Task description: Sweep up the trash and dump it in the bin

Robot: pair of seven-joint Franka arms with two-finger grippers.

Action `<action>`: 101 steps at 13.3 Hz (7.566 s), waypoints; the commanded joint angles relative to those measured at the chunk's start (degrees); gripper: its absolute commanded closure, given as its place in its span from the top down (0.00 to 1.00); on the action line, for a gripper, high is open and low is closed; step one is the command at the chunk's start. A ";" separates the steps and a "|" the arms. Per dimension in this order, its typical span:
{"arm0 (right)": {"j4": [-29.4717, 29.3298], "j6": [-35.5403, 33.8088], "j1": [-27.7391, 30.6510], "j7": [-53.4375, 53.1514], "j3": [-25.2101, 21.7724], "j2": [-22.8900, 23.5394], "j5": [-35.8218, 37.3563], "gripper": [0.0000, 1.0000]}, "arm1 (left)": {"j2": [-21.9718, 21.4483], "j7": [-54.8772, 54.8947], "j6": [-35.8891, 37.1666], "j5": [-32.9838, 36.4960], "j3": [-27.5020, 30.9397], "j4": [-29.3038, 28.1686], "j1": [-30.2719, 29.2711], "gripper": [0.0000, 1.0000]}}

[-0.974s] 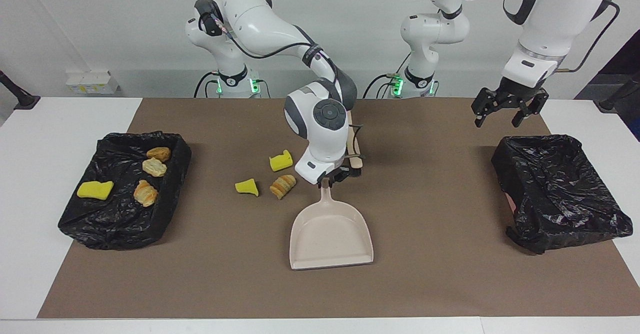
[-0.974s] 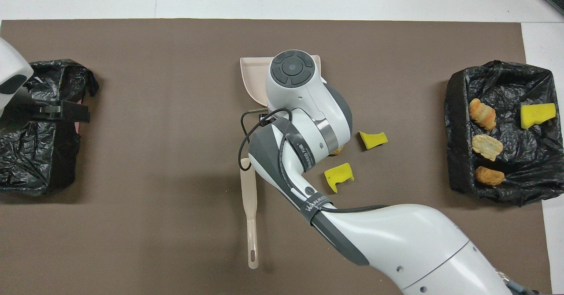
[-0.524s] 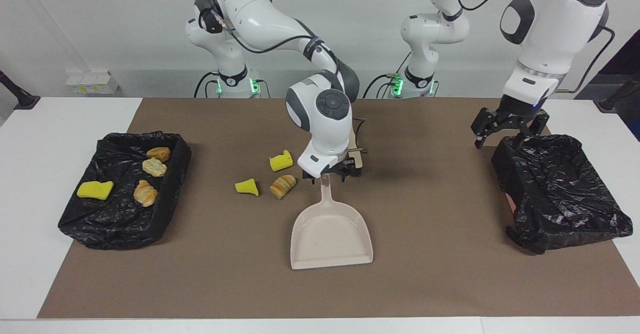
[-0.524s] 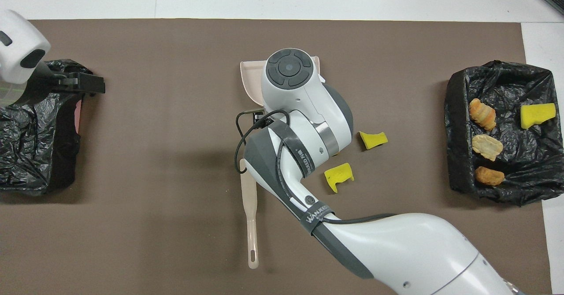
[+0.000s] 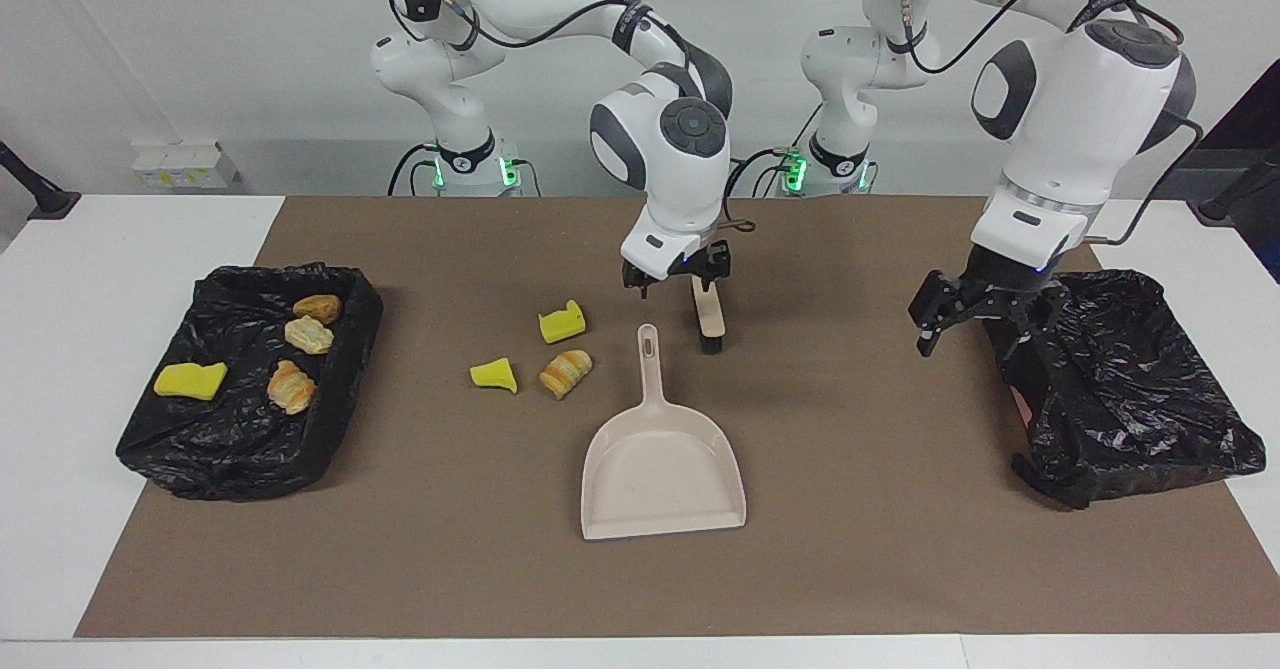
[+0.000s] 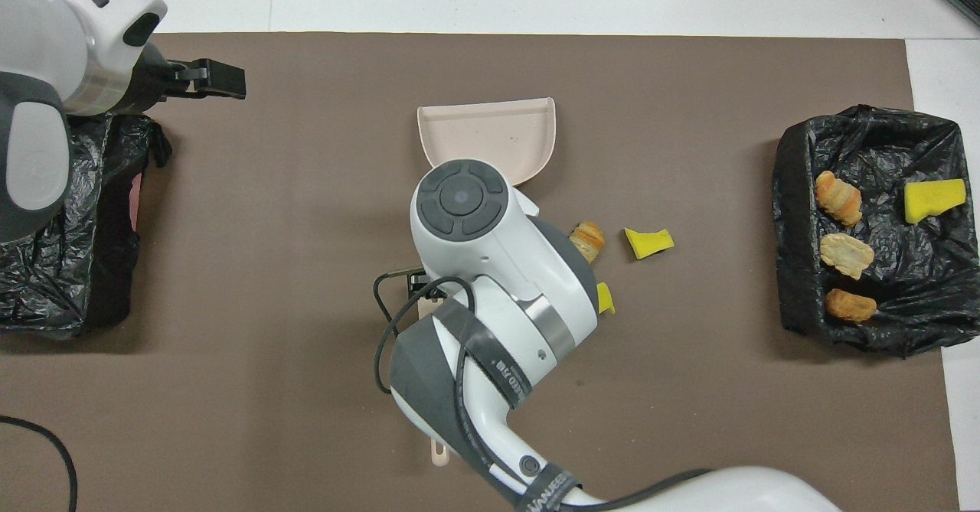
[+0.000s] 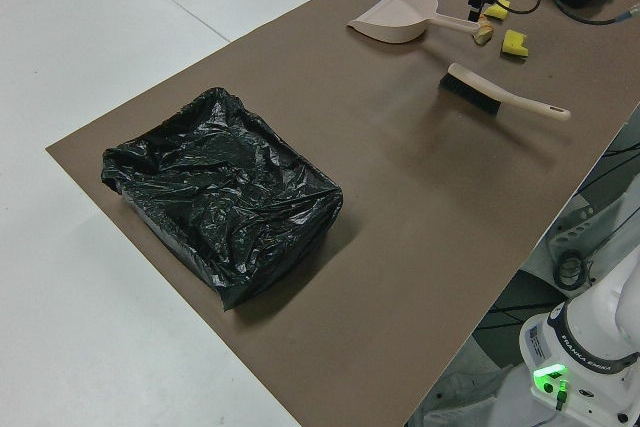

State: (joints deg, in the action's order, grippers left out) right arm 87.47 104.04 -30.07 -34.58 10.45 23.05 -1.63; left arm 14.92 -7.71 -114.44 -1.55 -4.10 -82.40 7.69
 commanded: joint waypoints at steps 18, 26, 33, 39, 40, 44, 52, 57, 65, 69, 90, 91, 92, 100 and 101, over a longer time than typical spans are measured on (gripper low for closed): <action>31.98 22.00 -13.00 -8.57 0.27 -13.47 -1.97 0.49 | 6.70 -11.10 0.89 0.68 0.49 2.16 12.61 1.00; 30.39 17.99 -11.94 -10.76 0.18 -14.07 -2.06 0.00 | 14.08 -18.57 -7.03 -1.08 0.40 1.46 23.42 1.00; 35.56 1.43 -8.78 -10.50 0.01 -27.26 -2.06 0.00 | 17.78 -25.69 -7.39 0.76 0.49 -1.79 28.79 1.00; 45.59 2.76 -7.12 -9.71 0.01 -35.79 -2.06 0.00 | 17.16 -25.52 -4.22 2.34 0.58 -1.36 28.96 0.00; 45.86 2.49 -6.32 -9.63 -0.08 -36.23 -2.06 0.00 | 16.73 -25.43 -4.13 2.43 0.58 -1.44 28.61 0.00; 45.68 2.14 3.15 -8.49 -0.26 -36.59 -0.92 0.00 | 16.28 -20.19 -5.09 5.50 0.58 -1.62 28.17 0.00; 43.31 3.19 19.68 4.15 -0.17 -33.87 11.12 0.00 | 4.26 29.02 -3.52 5.25 0.93 -10.92 18.78 0.00; 44.63 8.98 31.02 19.70 -0.08 -32.63 11.66 0.00 | -1.64 56.89 6.31 5.25 0.93 -15.85 15.43 0.00; 52.28 23.31 30.95 28.07 0.09 -30.44 3.58 0.00 | -12.98 58.69 -2.72 5.42 0.67 -36.68 19.29 0.00; 50.27 26.92 25.69 28.26 0.09 -24.74 -2.67 0.00 | -14.13 52.10 -5.18 5.33 0.58 -40.72 22.55 0.00; 33.81 3.21 13.98 26.77 -0.52 -24.62 -13.06 0.00 | -14.22 64.27 -6.24 5.16 0.84 -42.49 22.37 0.00; 35.47 3.02 15.64 25.54 -0.43 -25.42 -10.17 0.00 | -14.22 65.53 -6.15 5.16 0.84 -42.49 22.28 0.00; 37.84 3.19 16.01 24.49 -0.43 -26.99 -8.58 0.00 | -14.22 65.63 -6.15 5.16 0.93 -42.49 22.28 0.00; 51.05 16.70 12.61 17.30 0.18 -30.19 -7.42 0.00 | -14.83 65.36 -2.11 5.16 0.84 -42.58 22.46 0.00; 50.78 19.86 10.93 14.66 0.18 -28.26 -8.12 0.00 | -14.83 65.28 -2.19 5.16 0.84 -42.49 22.46 0.00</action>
State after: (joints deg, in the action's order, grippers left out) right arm 138.25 119.35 -16.37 -15.03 10.13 -7.79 -9.74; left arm 2.00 56.95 -117.37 3.05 -3.55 -123.26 29.73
